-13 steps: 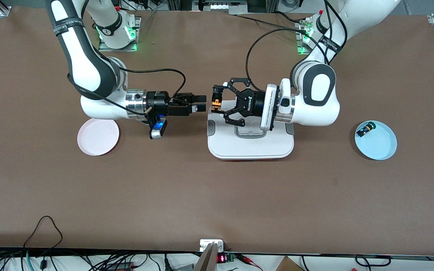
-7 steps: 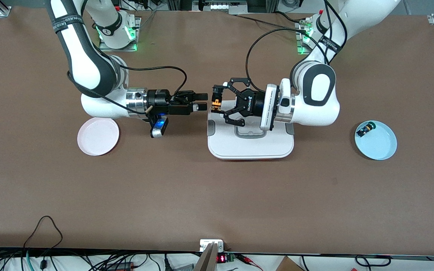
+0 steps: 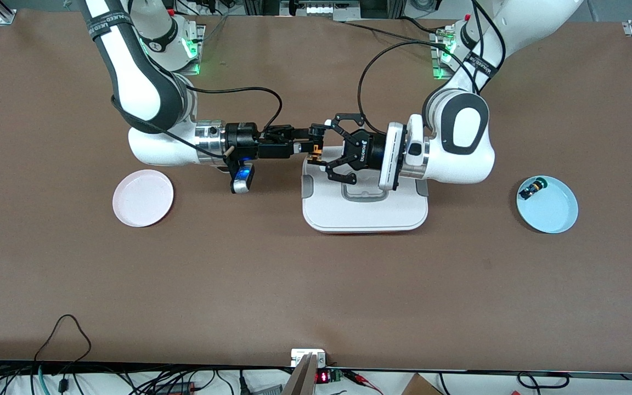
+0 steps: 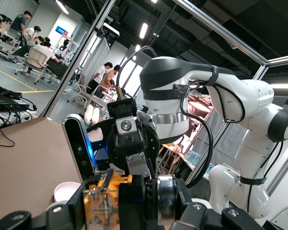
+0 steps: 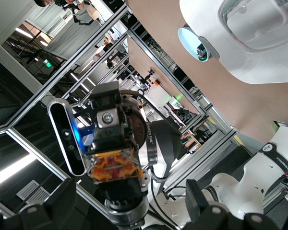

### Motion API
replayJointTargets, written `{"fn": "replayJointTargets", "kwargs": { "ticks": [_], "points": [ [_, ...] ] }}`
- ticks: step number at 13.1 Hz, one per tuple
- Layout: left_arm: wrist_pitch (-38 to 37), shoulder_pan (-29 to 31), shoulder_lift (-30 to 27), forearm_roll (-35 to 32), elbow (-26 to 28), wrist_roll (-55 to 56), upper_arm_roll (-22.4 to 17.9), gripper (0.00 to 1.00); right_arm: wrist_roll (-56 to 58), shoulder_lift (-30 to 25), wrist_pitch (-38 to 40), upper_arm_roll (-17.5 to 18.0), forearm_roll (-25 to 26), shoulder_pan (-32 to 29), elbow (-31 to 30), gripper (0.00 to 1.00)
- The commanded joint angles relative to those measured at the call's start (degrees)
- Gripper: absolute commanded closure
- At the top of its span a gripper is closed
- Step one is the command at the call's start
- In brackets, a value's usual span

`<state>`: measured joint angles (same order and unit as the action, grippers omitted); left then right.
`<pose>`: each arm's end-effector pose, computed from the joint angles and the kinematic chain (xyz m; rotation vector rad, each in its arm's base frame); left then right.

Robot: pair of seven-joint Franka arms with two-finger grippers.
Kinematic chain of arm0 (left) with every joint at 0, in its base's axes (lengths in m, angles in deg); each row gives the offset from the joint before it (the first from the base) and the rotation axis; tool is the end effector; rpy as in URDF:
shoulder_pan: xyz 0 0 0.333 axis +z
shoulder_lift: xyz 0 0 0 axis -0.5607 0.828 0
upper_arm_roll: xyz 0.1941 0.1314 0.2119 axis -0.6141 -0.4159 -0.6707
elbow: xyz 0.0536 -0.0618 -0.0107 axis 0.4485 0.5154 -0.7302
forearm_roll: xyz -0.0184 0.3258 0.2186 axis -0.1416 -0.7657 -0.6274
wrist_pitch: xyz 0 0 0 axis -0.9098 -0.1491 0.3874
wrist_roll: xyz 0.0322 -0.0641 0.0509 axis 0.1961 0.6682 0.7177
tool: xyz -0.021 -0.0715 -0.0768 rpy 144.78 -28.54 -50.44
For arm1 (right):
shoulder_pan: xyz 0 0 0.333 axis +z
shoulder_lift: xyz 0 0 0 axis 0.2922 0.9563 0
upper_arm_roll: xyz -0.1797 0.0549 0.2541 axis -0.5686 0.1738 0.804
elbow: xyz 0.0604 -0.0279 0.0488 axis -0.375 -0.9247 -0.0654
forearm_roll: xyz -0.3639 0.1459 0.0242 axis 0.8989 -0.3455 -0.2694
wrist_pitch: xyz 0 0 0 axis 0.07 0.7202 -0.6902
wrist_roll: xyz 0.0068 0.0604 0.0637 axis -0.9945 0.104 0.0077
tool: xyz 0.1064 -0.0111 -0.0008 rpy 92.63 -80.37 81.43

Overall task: Transfer orange switch to right arm and place
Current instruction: 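Close the right gripper on the switch and open the left gripper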

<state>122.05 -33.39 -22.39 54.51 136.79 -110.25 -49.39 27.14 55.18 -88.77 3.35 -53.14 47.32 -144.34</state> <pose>0.5655 -0.3497 0.3881 1.3439 -0.8455 0.7344 0.5425 0.3613 0.3966 -1.5521 0.5578 0.6364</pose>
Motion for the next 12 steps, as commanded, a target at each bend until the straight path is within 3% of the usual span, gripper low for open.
{"fn": "replayJointTargets", "kwargs": {
  "ticks": [1, 12],
  "points": [
    [0.7, -0.5, 0.7, 1.4, -1.2, -1.1, 0.2, 0.65, -1.2, -0.7, -2.2, -0.2, -0.9, 0.6, 0.1, 0.01],
    [0.7, -0.5, 0.6, 1.4, -1.3, -1.1, 0.2, 0.65, -1.0, 0.2, -6.4, -0.2, -3.4, 2.5, 1.0, 0.06]
  ]
}}
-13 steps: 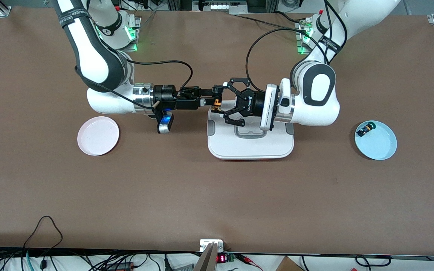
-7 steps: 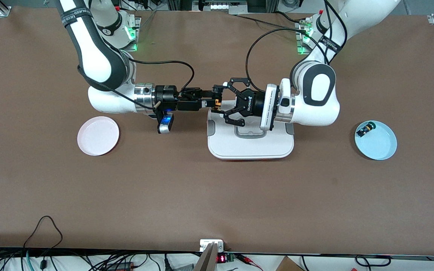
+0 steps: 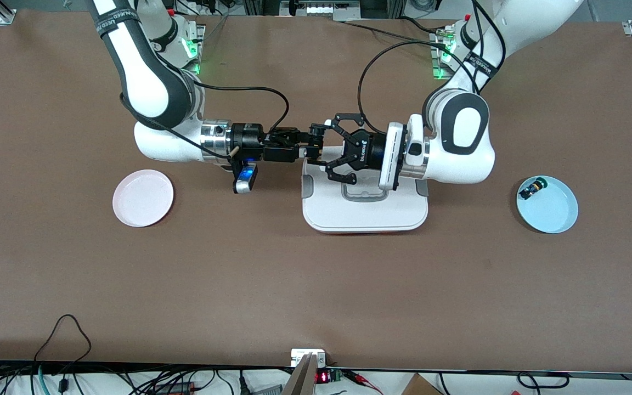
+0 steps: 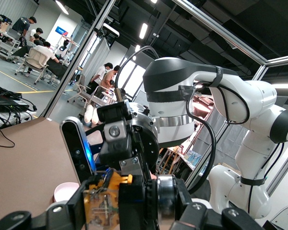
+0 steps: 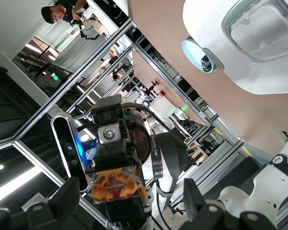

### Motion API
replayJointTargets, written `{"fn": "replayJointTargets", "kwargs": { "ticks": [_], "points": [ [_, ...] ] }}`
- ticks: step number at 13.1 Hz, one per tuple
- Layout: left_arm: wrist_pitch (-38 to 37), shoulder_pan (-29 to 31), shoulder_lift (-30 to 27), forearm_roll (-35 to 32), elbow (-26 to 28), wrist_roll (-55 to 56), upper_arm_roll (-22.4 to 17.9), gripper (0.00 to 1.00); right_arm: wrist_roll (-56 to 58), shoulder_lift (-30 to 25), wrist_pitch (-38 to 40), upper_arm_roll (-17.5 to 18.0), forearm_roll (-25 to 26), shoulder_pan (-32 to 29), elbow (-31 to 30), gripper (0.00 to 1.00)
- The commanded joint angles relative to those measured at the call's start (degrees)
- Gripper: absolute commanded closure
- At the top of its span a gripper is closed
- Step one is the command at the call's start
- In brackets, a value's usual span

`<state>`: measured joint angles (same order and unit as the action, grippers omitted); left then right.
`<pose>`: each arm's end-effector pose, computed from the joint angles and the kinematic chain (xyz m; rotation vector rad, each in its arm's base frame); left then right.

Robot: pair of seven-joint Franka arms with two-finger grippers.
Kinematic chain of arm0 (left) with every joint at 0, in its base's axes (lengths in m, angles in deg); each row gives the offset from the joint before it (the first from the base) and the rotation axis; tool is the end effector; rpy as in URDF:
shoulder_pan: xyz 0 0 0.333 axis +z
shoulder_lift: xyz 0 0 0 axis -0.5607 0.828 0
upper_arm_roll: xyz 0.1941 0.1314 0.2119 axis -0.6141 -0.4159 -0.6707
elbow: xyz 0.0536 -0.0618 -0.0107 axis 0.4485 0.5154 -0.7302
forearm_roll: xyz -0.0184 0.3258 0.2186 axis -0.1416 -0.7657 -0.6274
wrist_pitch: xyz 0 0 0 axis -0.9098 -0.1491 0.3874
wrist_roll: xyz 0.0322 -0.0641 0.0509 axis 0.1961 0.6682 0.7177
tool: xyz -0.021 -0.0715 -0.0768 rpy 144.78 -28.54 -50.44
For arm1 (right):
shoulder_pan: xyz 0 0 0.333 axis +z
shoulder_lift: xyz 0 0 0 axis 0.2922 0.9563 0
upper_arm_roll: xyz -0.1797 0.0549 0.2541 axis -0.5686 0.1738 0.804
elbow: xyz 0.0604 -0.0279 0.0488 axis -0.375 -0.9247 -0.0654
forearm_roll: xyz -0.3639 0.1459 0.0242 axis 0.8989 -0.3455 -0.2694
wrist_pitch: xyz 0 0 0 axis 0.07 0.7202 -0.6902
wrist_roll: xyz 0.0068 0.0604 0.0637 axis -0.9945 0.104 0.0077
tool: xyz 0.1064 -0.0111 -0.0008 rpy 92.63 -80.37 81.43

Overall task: Transfer orange switch to right arm and place
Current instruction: 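Close the right gripper on the switch and open the left gripper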

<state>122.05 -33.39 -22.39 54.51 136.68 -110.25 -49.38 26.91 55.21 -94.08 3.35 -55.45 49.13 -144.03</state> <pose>0.5660 -0.3498 0.3890 1.3427 -0.8462 0.7362 0.5417 0.3710 0.3954 -1.5474 0.6229 0.5890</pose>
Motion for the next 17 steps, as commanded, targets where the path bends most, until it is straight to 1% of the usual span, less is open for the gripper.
{"fn": "replayJointTargets", "kwargs": {
  "ticks": [1, 2, 4, 5, 6, 7, 8, 9, 11, 12, 13, 14, 17],
  "points": [
    [0.7, -0.5, 0.6, 1.4, -1.2, -1.0, 0.2, 0.65, -0.7, 0.2, -1.1, -0.2, -1.0, 0.6, 0.7, 0.09],
    [0.7, -0.5, 0.6, 1.4, -1.2, -1.1, 0.2, 0.65, -0.5, 0.1, -1.1, -0.2, -1.0, 0.6, 0.7, 0.17],
    [0.7, -0.5, 0.6, 1.4, -1.2, -1.0, 0.2, 0.65, 0.4, 0.1, -1.0, -0.2, -1.2, 0.4, 0.7, 0.46],
    [0.7, -0.5, 0.6, 1.4, -1.2, -1.1, 0.2, 0.65, 0.7, 0.1, -0.8, -0.2, -1.5, 0.1, 0.9, 0.57],
    [0.6, -0.4, 0.6, 1.3, -1.1, -1.1, 0.2, 0.65, 1.0, 0.2, -0.9, -0.2, -1.2, 0.1, 1.5, 0.65],
    [0.7, -0.5, 0.6, 1.3, -1.2, -1.1, 0.2, 0.65, 1.0, 0.2, -1.0, -0.2, -1.2, 0.1, 1.7, 0.69],
    [0.7, -0.5, 0.6, 1.4, -1.2, -1.1, 0.2, 0.65, 1.1, 0.2, -0.9, -0.2, -1.3, 0.1, 1.6, 0.77],
    [0.7, -0.4, 0.6, 1.3, -1.2, -1.0, 0.2, 0.65, 1.1, 0.2, -0.9, -0.2, -1.3, 0.1, 1.7, 0.80],
    [0.7, -0.4, 0.6, 1.4, -1.2, -1.0, 0.2, 0.65, 2.0, 0.2, -0.9, -0.2, -1.3, 0.1, 1.7, 0.82],
    [0.7, -0.4, 0.5, 1.3, -1.2, -0.8, 0.2, 0.61, 2.5, 0.2, -0.9, -0.2, -1.4, 0.1, 1.7, 0.82],
    [0.7, -0.2, 0.4, 1.4, -1.2, -0.8, 0.2, 0.46, 2.8, 0.2, -0.9, -0.2, -1.5, 0.1, 1.7, 0.82],
    [0.7, -0.1, 0.3, 1.3, -1.1, -0.8, 0.2, 0.00, 2.8, 0.2, -0.9, -0.2, -1.4, 0.1, 1.7, 0.82],
    [0.6, 0.0, 0.2, 1.3, -1.1, -0.3, 0.2, 0.00, 4.2, 0.1, -0.9, -0.2, -1.2, 0.1, 1.7, 0.82]
  ]
}}
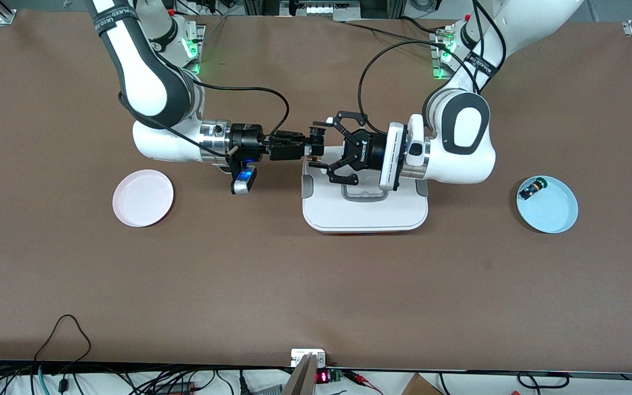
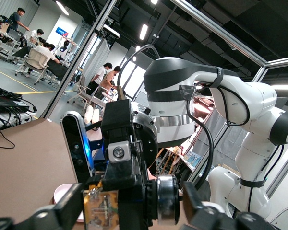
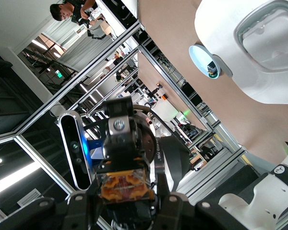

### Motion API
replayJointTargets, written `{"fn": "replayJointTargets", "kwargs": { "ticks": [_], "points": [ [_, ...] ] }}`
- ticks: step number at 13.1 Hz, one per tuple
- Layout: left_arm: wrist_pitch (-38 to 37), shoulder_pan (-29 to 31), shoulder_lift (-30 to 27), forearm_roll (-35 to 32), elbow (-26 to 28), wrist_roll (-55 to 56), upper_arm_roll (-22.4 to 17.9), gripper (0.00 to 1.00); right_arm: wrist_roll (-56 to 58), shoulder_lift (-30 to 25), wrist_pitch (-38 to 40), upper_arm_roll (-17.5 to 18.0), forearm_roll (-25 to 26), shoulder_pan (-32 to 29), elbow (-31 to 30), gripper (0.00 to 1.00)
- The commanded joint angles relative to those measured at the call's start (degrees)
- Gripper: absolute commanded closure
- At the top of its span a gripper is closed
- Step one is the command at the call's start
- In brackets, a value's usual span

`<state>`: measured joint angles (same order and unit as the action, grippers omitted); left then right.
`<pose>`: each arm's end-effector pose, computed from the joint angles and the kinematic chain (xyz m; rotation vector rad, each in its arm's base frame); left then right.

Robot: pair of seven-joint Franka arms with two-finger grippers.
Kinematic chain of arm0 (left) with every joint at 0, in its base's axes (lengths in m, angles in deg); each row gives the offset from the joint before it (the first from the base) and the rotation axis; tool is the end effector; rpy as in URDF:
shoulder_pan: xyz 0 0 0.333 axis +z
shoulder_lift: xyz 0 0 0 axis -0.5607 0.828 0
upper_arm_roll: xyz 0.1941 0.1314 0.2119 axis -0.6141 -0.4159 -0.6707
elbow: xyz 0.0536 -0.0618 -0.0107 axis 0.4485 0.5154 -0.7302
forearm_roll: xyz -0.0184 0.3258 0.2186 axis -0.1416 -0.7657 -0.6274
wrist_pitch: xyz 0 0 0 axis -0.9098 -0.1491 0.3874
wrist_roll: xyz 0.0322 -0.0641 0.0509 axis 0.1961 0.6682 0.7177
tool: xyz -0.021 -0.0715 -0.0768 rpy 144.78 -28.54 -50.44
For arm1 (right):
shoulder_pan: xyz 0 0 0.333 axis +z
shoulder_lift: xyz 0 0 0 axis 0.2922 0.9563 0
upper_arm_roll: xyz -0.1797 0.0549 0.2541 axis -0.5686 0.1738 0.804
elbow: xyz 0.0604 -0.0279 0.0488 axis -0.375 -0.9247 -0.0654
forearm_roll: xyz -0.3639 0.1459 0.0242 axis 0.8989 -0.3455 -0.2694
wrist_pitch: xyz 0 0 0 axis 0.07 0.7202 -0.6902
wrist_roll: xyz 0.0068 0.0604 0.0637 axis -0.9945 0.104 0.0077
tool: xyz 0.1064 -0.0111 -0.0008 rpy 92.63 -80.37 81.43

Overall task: Transfer orange switch to right arm and place
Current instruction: 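Close the right gripper on the switch and open the left gripper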

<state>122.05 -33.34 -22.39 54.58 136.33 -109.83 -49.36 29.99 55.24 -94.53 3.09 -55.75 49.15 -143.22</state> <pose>0.5677 -0.3495 0.3919 1.3419 -0.8413 0.7371 0.5465 0.3698 0.4015 -1.5526 0.5793 0.5306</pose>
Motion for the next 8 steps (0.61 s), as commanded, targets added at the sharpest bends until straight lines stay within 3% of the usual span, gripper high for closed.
{"fn": "replayJointTargets", "kwargs": {
  "ticks": [1, 5, 8],
  "points": [
    [0.5, 0.0, 0.2, 1.2, -0.7, 0.5, 0.2, 0.00, 1.1, 0.0, -0.4, 0.1, -0.8, 0.1, 0.8, 0.82],
    [-0.5, 0.7, -1.1, 0.1, -0.7, 8.7, 0.1, 0.00, 1.8, -1.3, 0.9, 0.0, 0.7, -2.3, 0.5, 0.82],
    [-4.1, 2.5, -1.2, -5.5, -1.7, 17.4, 0.2, 0.00, 1.8, -2.5, 1.7, 0.0, 5.1, -4.2, 0.0, 0.82]
  ]
}}
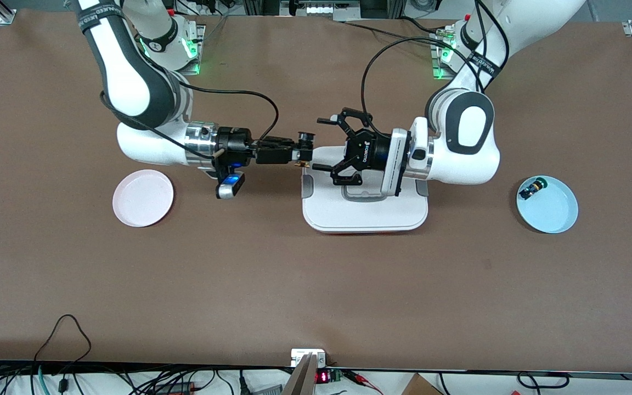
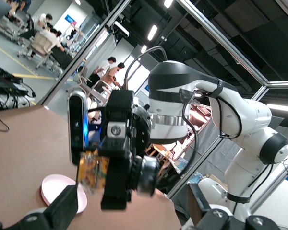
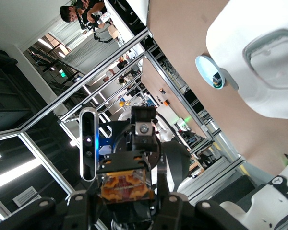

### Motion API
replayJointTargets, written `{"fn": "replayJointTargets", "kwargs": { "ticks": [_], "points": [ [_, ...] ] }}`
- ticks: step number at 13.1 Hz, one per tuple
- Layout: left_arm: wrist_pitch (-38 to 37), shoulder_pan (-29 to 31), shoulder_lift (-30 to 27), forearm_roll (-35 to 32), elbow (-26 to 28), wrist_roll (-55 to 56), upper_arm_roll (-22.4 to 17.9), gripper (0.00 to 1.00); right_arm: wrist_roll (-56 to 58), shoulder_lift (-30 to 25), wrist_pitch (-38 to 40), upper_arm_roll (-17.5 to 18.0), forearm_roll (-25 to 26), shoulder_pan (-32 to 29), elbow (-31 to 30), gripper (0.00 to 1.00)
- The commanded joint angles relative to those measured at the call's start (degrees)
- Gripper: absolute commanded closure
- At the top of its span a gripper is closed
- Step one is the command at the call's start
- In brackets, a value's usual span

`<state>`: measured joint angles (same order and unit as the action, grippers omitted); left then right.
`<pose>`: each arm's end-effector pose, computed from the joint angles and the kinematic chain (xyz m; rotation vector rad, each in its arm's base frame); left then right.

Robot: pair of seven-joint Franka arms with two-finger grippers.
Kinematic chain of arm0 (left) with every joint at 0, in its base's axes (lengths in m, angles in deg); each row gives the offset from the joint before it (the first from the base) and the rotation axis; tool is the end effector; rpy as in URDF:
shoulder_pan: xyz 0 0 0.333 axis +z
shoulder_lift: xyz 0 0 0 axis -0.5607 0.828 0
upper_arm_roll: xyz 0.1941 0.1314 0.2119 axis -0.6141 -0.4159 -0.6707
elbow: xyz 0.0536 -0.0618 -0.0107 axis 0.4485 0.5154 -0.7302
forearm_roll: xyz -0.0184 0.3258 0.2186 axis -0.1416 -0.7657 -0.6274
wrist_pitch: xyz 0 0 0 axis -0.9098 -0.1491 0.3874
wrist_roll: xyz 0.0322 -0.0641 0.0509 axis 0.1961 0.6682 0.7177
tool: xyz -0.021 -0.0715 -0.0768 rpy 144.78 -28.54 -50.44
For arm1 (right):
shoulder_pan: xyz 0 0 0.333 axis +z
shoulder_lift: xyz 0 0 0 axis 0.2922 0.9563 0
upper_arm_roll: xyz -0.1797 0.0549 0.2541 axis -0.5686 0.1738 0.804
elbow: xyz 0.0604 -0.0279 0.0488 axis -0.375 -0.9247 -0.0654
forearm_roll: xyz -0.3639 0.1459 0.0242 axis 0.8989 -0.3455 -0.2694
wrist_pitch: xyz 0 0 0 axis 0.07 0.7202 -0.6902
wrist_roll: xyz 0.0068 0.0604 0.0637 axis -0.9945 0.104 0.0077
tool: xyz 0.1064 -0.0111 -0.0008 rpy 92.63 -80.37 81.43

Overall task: Transfer orange switch to right arm and place
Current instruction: 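Carry the switch with the right gripper while the left gripper withdraws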

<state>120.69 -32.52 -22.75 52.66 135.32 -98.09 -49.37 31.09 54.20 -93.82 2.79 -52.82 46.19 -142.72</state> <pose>0.5728 -0.3431 0.4034 1.3898 -0.7339 0.5888 0.5641 0.3396 0.4158 -1.5758 0.5512 0.4634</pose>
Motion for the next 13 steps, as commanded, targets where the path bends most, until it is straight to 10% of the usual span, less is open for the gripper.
{"fn": "replayJointTargets", "kwargs": {
  "ticks": [1, 13],
  "points": [
    [-3.9, 2.3, -1.5, -5.7, -0.7, 9.0, 0.1, 0.00, 0.7, -2.2, 1.4, 0.3, 3.6, -1.9, -1.0, 0.82],
    [-24.1, 2.7, -1.8, -61.2, -19.0, 62.8, 0.2, 0.00, 21.4, -5.5, 18.9, 0.3, 59.9, -20.3, -0.9, 0.82]
  ]
}}
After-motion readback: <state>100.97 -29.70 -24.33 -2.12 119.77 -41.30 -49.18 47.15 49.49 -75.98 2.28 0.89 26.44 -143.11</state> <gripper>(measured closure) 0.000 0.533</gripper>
